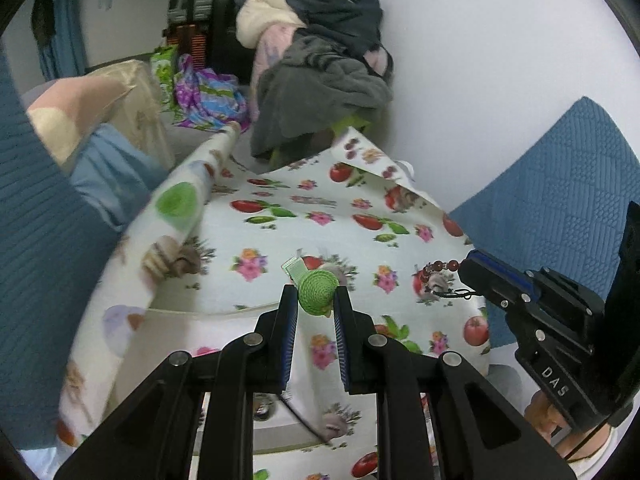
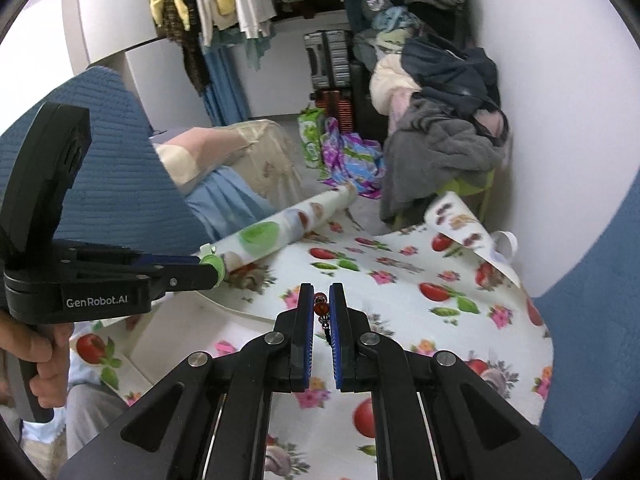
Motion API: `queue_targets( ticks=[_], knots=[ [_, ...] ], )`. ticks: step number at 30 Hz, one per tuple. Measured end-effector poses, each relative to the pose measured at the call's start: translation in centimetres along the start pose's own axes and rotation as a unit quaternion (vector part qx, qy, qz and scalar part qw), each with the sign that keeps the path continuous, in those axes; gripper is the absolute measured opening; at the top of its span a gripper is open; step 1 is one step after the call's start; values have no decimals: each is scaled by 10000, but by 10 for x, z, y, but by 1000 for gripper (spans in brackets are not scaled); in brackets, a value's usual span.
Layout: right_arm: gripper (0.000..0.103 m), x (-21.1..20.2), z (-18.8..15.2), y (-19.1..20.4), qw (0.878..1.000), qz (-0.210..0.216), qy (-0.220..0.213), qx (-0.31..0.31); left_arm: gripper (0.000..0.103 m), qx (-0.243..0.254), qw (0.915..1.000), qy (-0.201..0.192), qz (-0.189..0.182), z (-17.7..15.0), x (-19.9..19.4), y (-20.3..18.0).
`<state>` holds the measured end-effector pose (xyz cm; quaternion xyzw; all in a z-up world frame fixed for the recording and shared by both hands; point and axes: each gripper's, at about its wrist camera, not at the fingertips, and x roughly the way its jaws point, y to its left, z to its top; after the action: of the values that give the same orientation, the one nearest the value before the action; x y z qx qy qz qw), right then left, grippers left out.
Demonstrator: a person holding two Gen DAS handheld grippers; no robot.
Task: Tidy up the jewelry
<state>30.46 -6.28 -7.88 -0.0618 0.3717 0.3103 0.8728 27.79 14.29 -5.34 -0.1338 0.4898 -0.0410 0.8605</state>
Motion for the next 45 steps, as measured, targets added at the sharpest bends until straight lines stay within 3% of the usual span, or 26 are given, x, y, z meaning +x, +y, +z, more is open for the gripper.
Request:
queue_targets(
  ticks=[11, 14, 21, 23, 31, 32, 33, 34, 35, 37, 42, 45],
  knots=[
    [6, 64, -31, 55, 9971, 420, 629, 31, 17, -532, 9984, 179, 31, -54, 28, 90],
    [6, 82, -45, 68, 9952, 515, 836, -5, 17, -399, 9985, 293, 220, -71, 45, 98],
    [6, 107, -66, 84, 9914, 683, 1113, -3, 17, -528, 9973, 472, 212, -101, 71, 116],
    [6, 113, -73, 90, 9908, 553, 1212, -228, 17, -573, 9966, 531, 267, -108, 76, 119],
    [7, 125, -86, 85, 9878, 587, 1426, -202, 20, -824, 9950, 546, 118, -108, 72, 127],
    [7, 123, -84, 85, 9878, 620, 1414, -199, 21, -831, 9950, 532, 128, -106, 69, 127],
    [8, 121, -81, 84, 9880, 612, 1401, -215, 31, -809, 9954, 505, 125, -103, 65, 126],
    [12, 118, -78, 84, 9883, 613, 1380, -226, 46, -772, 9959, 457, 141, -101, 59, 124],
    [15, 116, -75, 84, 9883, 644, 1368, -223, 53, -762, 9961, 404, 195, -99, 54, 121],
    [34, 109, -68, 83, 9886, 697, 1320, -193, 65, -680, 9970, 206, 317, -96, 40, 116],
    [58, 80, -42, 82, 9935, 628, 926, -202, 75, -374, 9971, -237, 618, -86, -4, 98],
    [83, 53, -25, 84, 9970, 479, 544, -264, 82, -308, 9955, -547, 706, -82, -34, 90]
  ],
)
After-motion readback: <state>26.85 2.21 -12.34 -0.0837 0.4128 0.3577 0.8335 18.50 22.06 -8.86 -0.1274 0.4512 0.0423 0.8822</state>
